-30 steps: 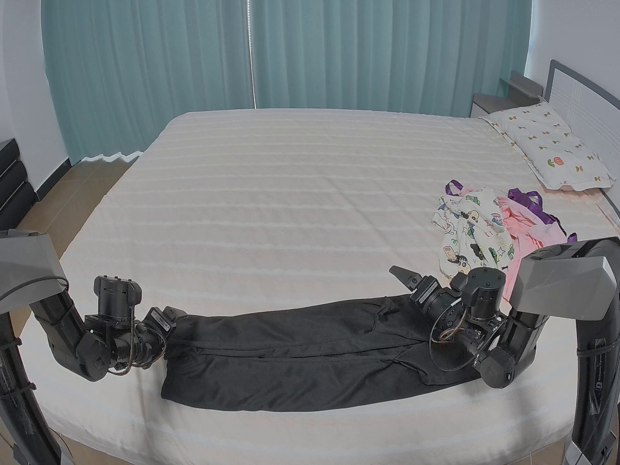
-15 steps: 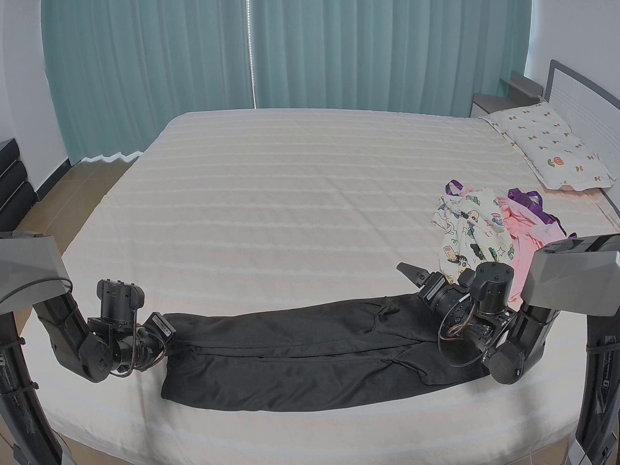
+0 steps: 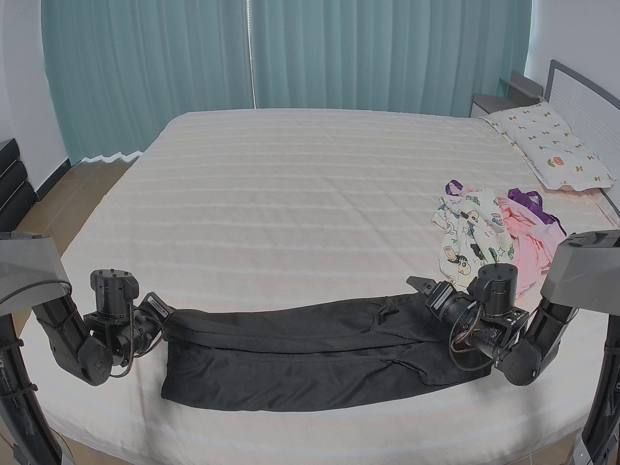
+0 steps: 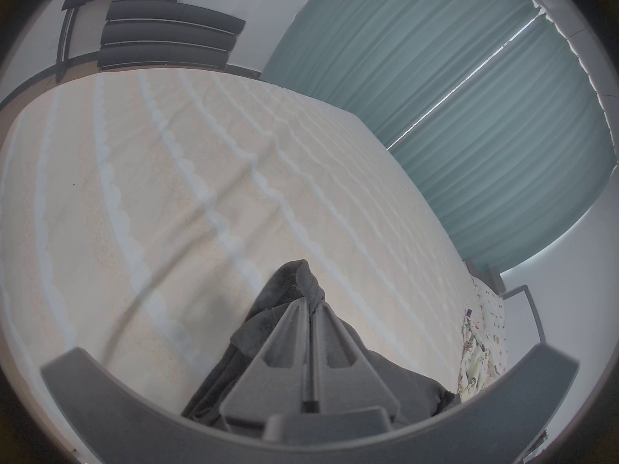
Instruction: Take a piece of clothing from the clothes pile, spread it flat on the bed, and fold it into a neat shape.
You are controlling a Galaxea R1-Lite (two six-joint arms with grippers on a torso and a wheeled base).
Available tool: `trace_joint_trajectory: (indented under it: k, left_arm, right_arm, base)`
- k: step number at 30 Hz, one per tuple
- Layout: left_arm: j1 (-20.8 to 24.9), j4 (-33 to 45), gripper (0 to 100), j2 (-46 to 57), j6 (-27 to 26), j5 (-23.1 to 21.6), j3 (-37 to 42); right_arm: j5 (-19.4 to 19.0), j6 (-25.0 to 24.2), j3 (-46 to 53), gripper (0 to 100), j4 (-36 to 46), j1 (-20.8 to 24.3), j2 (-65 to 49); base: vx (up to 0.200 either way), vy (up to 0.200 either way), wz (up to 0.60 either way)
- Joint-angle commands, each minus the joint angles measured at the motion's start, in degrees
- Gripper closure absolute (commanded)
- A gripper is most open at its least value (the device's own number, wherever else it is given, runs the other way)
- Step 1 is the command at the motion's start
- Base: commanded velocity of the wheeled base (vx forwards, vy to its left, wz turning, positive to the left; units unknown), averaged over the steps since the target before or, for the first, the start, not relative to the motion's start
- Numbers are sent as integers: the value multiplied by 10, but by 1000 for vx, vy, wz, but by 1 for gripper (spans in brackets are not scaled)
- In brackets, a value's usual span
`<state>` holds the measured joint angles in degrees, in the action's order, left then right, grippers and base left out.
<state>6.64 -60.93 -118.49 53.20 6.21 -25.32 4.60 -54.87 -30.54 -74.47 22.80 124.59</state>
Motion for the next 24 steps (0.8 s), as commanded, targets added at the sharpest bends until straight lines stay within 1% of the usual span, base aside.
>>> trace_joint_trajectory:
  k: [1,2,4,5,6,16,18,19,20,21,24]
  left_arm:
    - [14,-16,100,8,1,1,16]
    - [15,-19,100,10,1,2,19]
    - [16,-22,100,16,1,2,20]
    - [16,-22,100,16,1,2,20]
    - [16,-22,100,20,1,2,22]
    - [13,-16,100,19,-5,-2,34]
    - [12,-16,100,17,-12,-2,37]
    - [10,-15,100,14,-31,-4,43]
    - [10,-15,100,14,-37,-6,47]
    - [10,-15,0,12,-40,-9,51]
    - [9,-16,0,-1,-42,-28,54]
  right_arm:
    - [2,-3,23,0,7,6,-20]
    - [2,-6,29,0,9,6,-22]
    - [2,-27,39,0,10,7,-24]
    - [2,-27,39,0,10,7,-24]
    - [2,-45,46,0,12,6,-29]
    - [2,-48,58,0,11,5,-28]
    - [2,-48,58,0,11,5,-28]
    - [2,-48,62,0,10,5,-29]
    - [2,-48,62,0,10,5,-29]
    - [2,-48,62,0,10,5,-29]
    - [2,-48,63,0,10,5,-26]
  base:
    - [0,0,0]
    - [0,0,0]
    - [0,0,0]
    - [0,0,0]
    - [0,0,0]
    - [0,0,0]
    - [0,0,0]
    - [0,0,0]
    - [0,0,0]
    - [0,0,0]
    - [0,0,0]
